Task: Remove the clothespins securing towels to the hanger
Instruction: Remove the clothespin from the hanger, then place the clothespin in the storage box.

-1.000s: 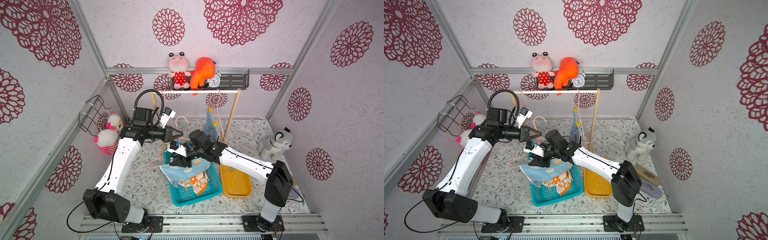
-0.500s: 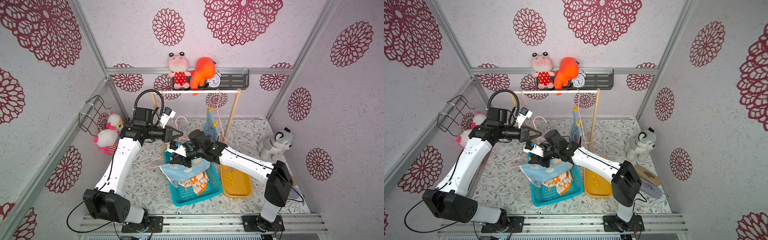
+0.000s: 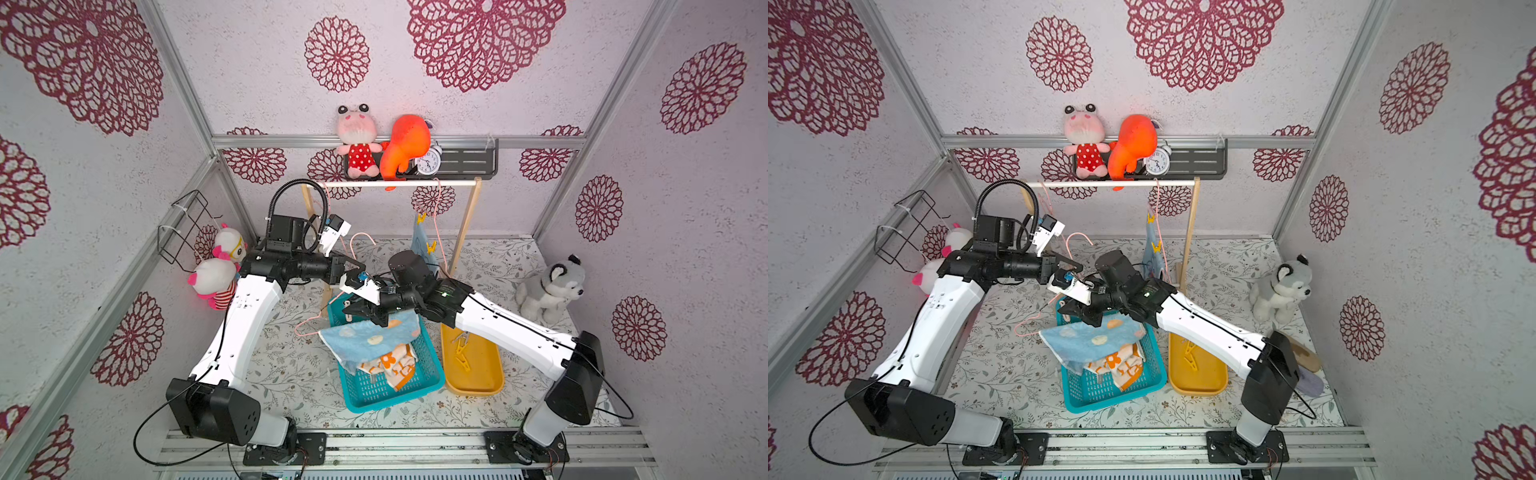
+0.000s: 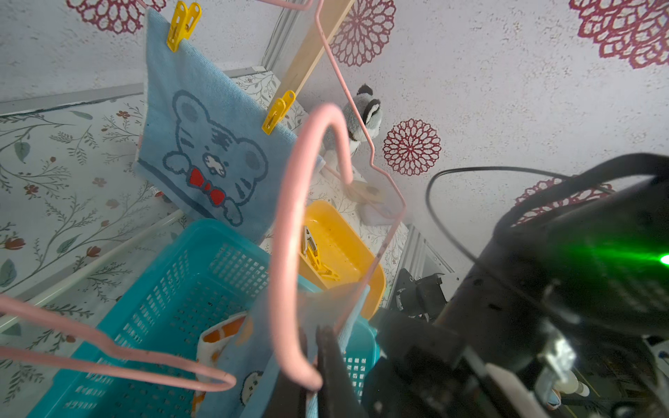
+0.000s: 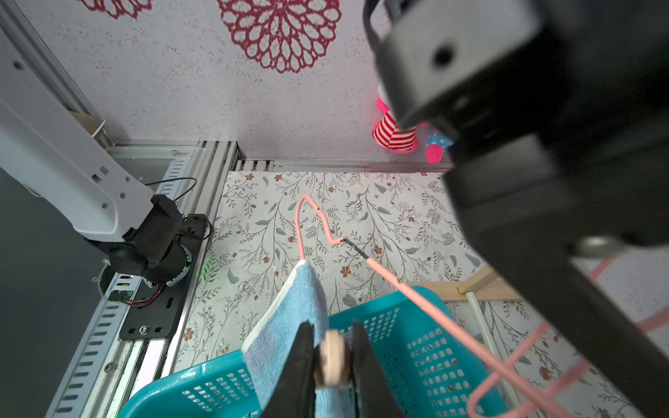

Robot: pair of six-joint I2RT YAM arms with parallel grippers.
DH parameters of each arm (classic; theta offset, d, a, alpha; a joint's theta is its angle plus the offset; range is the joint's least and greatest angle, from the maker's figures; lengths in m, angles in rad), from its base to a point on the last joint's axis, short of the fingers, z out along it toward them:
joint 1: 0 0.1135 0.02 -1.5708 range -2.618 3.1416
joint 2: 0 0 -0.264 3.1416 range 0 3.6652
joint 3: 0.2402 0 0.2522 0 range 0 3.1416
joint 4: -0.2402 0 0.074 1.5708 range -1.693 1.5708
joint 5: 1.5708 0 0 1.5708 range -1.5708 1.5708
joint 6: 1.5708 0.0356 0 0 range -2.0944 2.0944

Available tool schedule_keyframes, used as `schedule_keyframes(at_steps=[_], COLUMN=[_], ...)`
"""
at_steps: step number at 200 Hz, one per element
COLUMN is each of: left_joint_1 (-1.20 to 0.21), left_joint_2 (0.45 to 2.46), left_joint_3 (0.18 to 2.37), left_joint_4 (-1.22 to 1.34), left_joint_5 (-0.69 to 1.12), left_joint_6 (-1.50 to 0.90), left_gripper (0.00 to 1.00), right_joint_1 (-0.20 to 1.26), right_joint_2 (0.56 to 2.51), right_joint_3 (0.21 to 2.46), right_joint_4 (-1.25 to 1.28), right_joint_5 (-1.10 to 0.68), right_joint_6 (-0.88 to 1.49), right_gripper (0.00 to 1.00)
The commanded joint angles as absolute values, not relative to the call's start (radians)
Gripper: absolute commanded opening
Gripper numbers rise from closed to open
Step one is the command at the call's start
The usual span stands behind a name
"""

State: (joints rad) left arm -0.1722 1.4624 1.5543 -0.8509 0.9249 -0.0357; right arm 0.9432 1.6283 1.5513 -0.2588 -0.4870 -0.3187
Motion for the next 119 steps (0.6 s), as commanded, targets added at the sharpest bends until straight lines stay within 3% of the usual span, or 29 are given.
schedule_keyframes(at_steps=[1,71,119], left_joint_1=[-0.174,-0.176,-0.178], left_joint_2=[1.447,1.422,1.419], left_joint_3=[1.552,1.543,1.538], left_joint_4=[-0.852,-0.836,-0.818], left_joint_5=[0.917,0.822,0.798], left_joint_6=[-0.018,-0.029,-0.044], left_gripper=[0.0,0.0,0.0], right_joint_1=[0.942,0.885,0.715], right_joint_2=[1.502,1.15,0.916], right_joint_3=[1.472,1.038,0.739], right_joint_4=[-0.206,-0.184,-0.212], right_joint_5=[-0.407,-0.219,-0.157], right_joint_6=[-0.251,-0.001,0.211], right_gripper=[0.09,0.11,0.12])
